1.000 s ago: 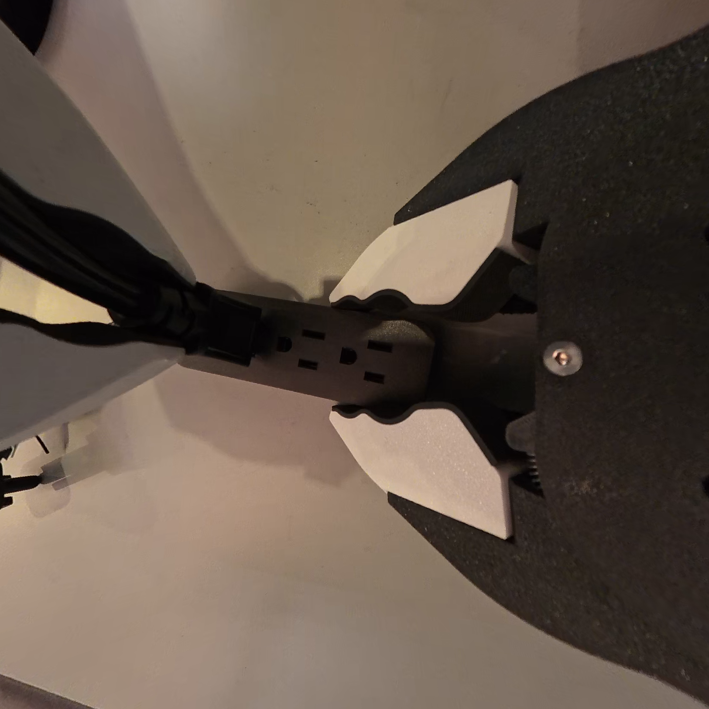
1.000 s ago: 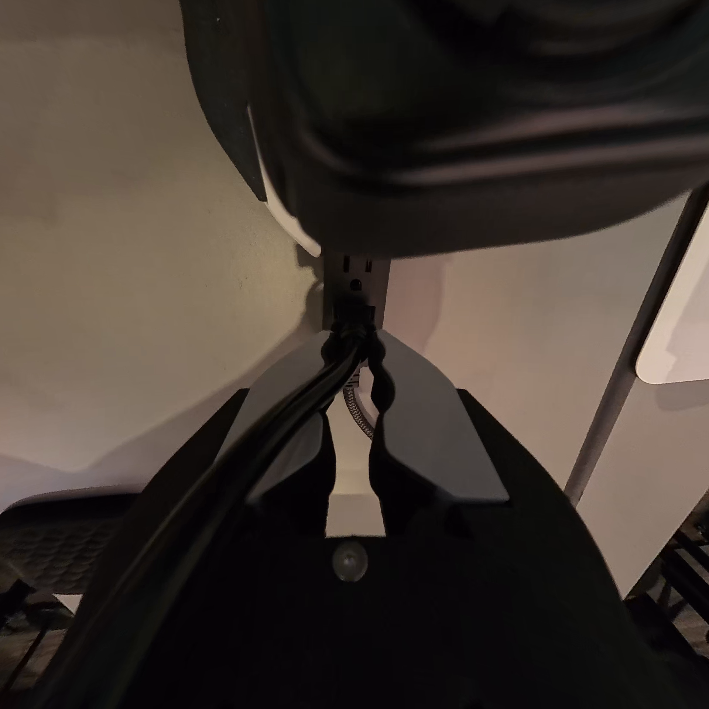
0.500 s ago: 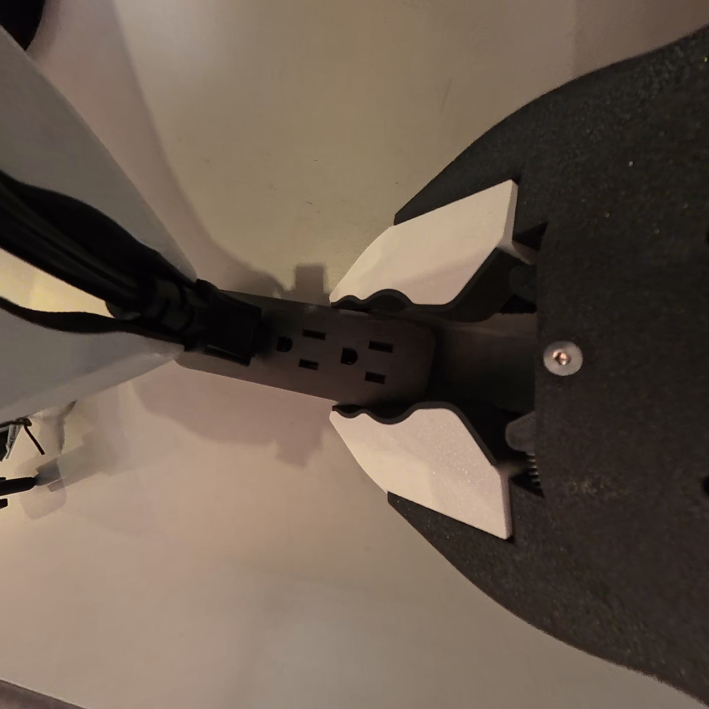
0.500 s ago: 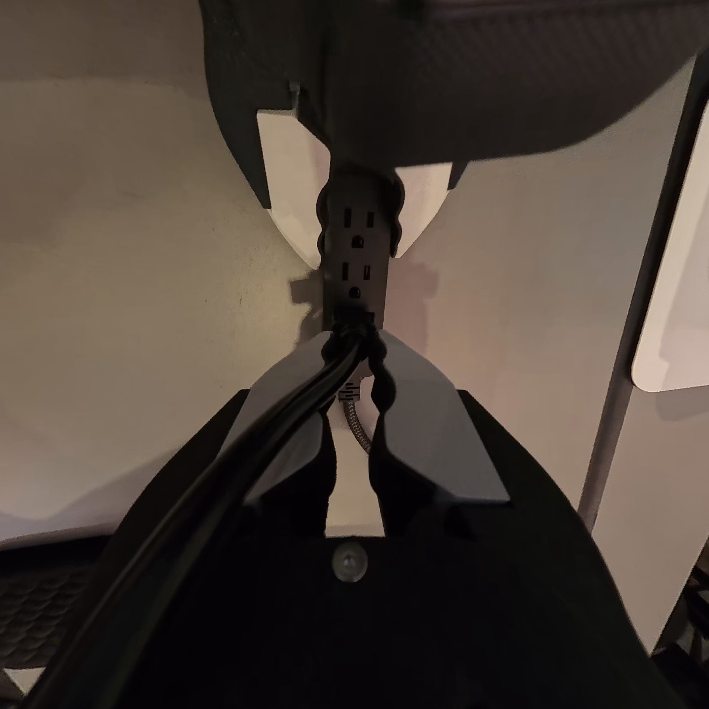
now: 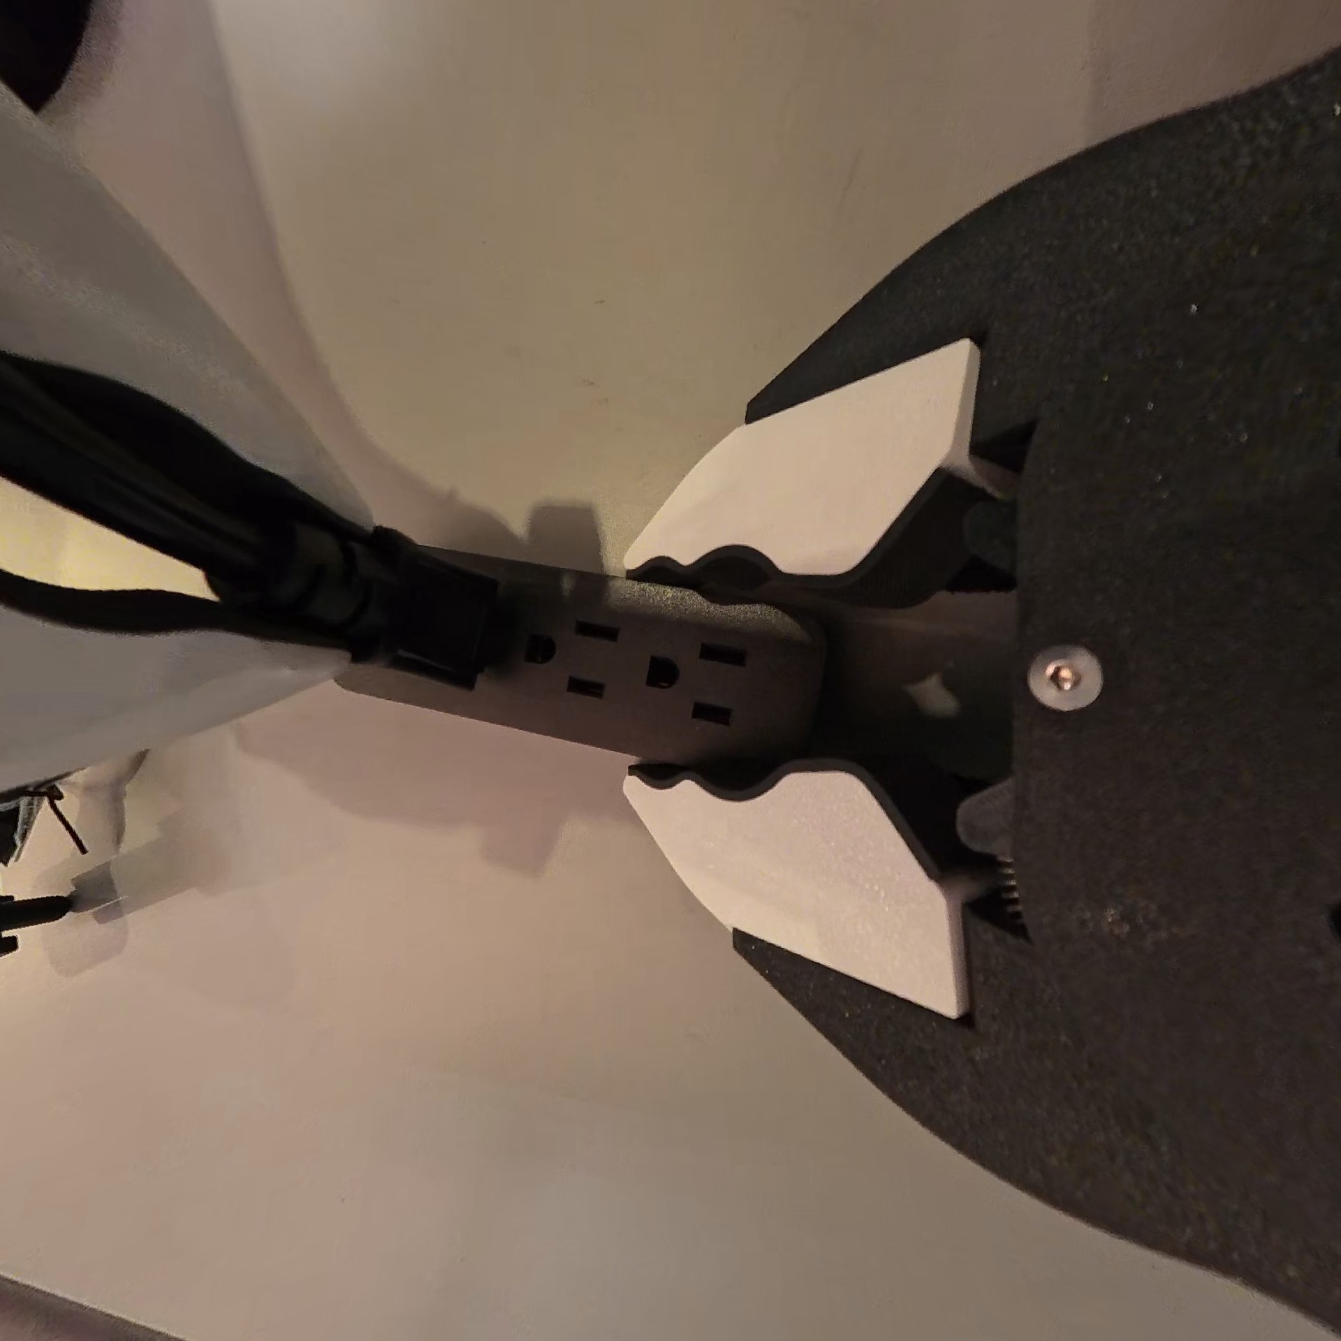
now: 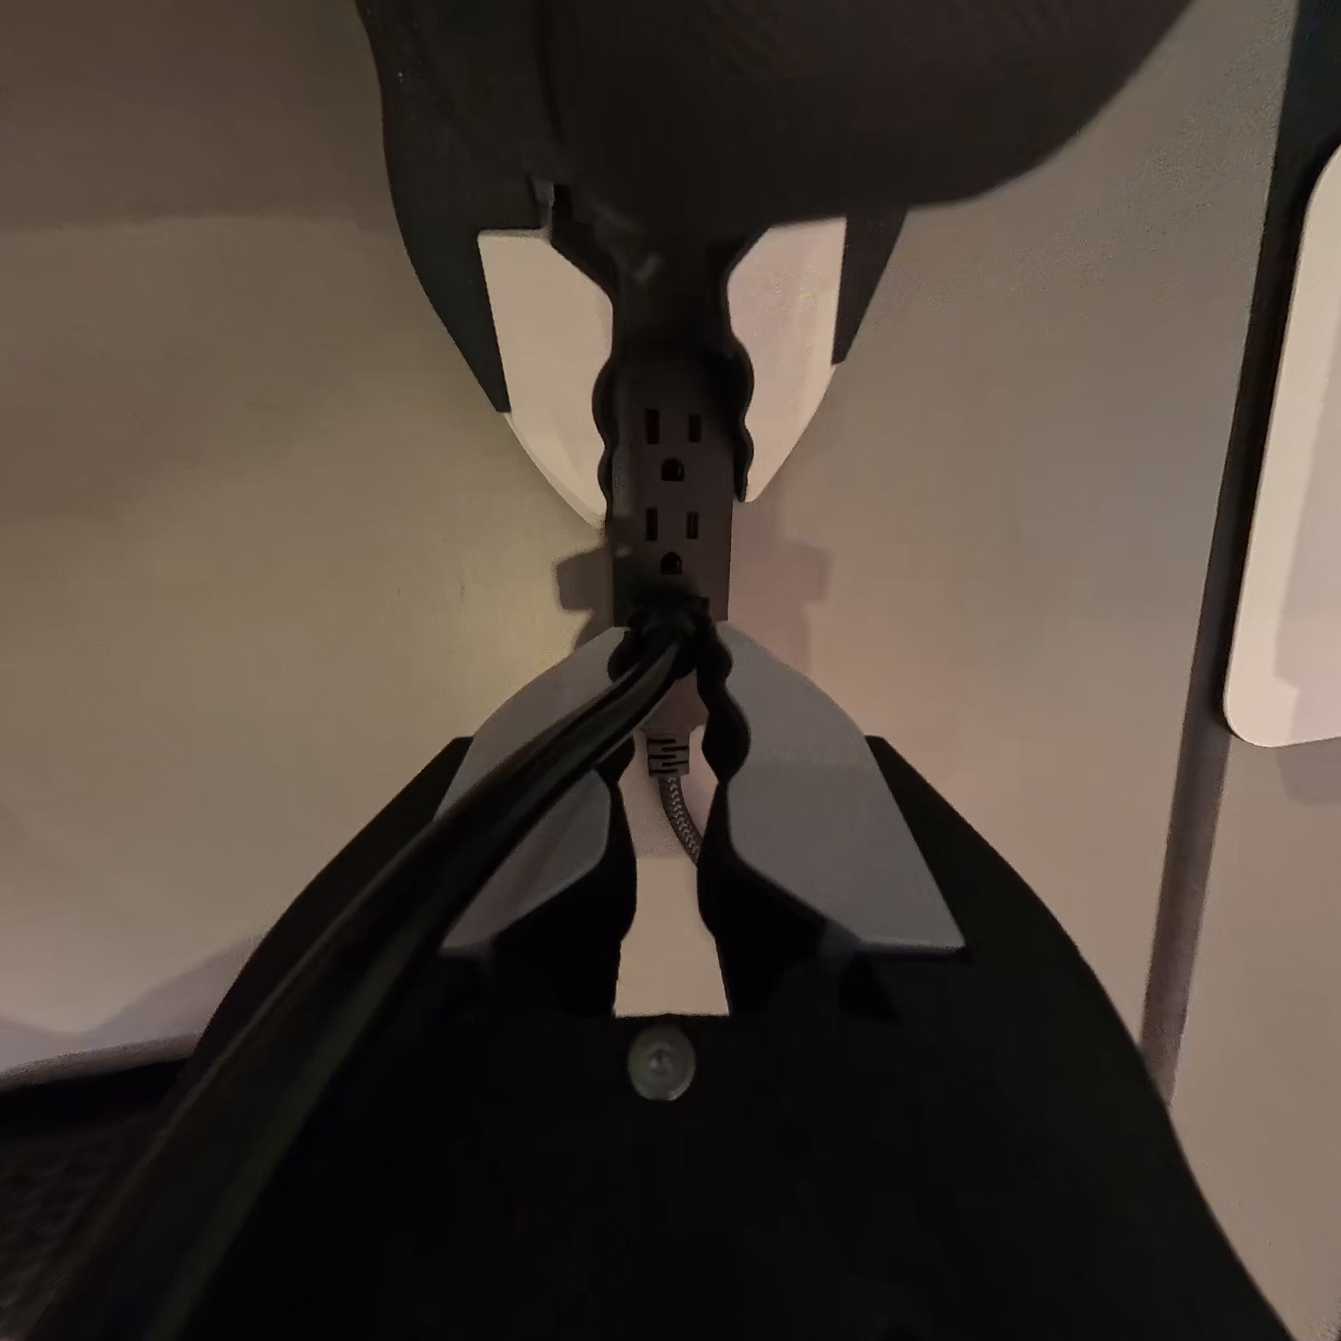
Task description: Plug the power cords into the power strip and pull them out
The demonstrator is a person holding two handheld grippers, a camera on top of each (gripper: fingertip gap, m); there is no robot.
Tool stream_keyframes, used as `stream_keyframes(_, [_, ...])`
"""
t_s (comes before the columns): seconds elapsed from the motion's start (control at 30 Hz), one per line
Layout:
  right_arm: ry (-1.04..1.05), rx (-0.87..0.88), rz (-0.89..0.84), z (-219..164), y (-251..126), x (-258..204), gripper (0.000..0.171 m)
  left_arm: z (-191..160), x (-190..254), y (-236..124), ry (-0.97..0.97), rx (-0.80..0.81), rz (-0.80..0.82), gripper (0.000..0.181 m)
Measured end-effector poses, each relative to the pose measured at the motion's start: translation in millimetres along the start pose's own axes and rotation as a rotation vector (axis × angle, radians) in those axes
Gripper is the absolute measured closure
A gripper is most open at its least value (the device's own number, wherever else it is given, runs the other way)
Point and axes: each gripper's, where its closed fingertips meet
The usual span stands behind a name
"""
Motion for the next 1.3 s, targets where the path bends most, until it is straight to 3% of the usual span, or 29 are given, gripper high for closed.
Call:
stream_keyframes(0.23, [0.020,0.111,-0.001,0.2,-0.7,0.1,0.153,0.2,0.0,0.0,-0.003,0.006,0.000,0.135])
stream_keyframes(0.97, [-0.003,-0.020,-0.012,-2.1,-0.9,4.1,0.155,0.2,-0.2,-0.3,0.002,0.013,-0.004,0.135])
stream_keyframes(1.3, [0.064,0.004,-0.032,-6.4,-0.2,8.9,0.142,0.1,-0.2,-0.3,0.001,0.013,-0.004,0.135])
Point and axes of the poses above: each gripper's, where its closed fingertips meet, y out along the fingers, z out of its top, x = y × z across the jaws, and after that the axes turned 9 degrees about -x, right-handed
